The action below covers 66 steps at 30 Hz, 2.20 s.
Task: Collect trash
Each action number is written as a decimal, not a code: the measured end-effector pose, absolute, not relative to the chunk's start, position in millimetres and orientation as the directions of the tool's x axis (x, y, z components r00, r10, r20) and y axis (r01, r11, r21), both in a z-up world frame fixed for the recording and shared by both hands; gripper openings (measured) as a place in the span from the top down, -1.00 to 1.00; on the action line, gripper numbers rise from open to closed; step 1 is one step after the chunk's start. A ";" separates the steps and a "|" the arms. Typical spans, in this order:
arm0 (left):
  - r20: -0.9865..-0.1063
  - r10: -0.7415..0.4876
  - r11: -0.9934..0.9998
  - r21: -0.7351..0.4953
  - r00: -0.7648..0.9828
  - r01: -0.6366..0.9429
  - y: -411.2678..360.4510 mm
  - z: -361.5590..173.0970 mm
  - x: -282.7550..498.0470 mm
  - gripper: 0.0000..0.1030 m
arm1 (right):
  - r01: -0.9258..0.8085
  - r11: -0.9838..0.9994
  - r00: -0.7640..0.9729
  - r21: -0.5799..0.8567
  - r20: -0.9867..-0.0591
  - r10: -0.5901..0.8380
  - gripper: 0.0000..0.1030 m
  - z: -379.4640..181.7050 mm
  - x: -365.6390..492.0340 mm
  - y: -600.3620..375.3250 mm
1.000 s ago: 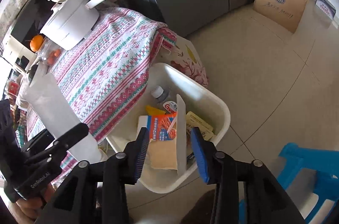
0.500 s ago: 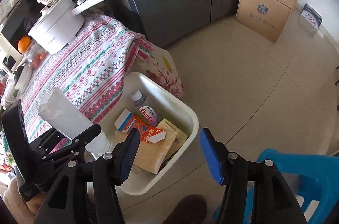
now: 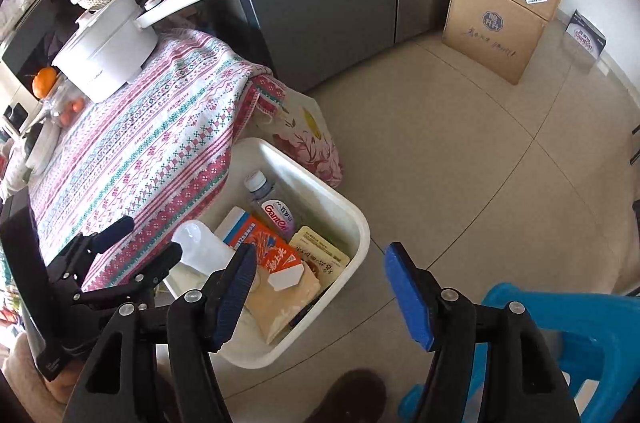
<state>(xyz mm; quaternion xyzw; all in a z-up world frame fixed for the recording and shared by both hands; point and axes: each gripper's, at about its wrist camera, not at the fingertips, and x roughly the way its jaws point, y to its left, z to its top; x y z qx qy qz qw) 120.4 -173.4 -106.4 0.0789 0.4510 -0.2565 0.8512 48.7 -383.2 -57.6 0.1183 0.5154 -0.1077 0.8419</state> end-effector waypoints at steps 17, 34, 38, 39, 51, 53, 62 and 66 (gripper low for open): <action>-0.705 -0.035 0.997 0.028 0.708 0.076 -44.8 -28.6 16.9 -0.99 | 0.165 0.984 0.691 0.062 -0.720 -0.070 -0.68 -4.2 -27.2 -278.6; -0.618 -0.008 1.000 -0.010 0.786 0.002 -11.7 -1.2 -32.8 -0.99 | 0.124 0.991 0.807 -0.057 -0.575 -0.134 -0.71 22.8 -65.4 -222.3; -0.614 -0.013 1.000 -0.019 0.789 0.001 -10.5 0.1 -33.9 -0.99 | 0.121 0.989 0.797 -0.080 -0.586 -0.144 -0.71 15.8 -59.9 -219.1; -0.613 -0.012 1.000 -0.020 0.790 0.000 -10.2 -0.1 -33.8 -0.99 | 0.118 0.990 0.795 -0.078 -0.590 -0.141 -0.71 14.3 -59.4 -218.8; -0.612 -0.012 1.000 -0.025 0.791 -0.004 -9.5 0.1 -33.5 -0.99 | 0.115 0.990 0.793 -0.080 -0.593 -0.140 -0.71 11.8 -58.7 -218.8; -0.612 -0.013 1.000 -0.027 0.791 -0.004 -9.5 0.0 -33.8 -0.99 | 0.117 0.990 0.793 -0.080 -0.593 -0.142 -0.71 11.8 -59.1 -218.5; -0.618 -0.017 1.000 -0.027 0.786 0.000 -11.1 -1.4 -34.0 -0.99 | 0.121 0.990 0.796 -0.076 -0.588 -0.143 -0.72 11.4 -59.1 -220.5; -0.621 -0.020 1.000 -0.030 0.783 0.002 -9.9 -1.9 -33.5 -0.99 | 0.120 0.990 0.797 -0.075 -0.588 -0.141 -0.71 11.5 -58.8 -220.9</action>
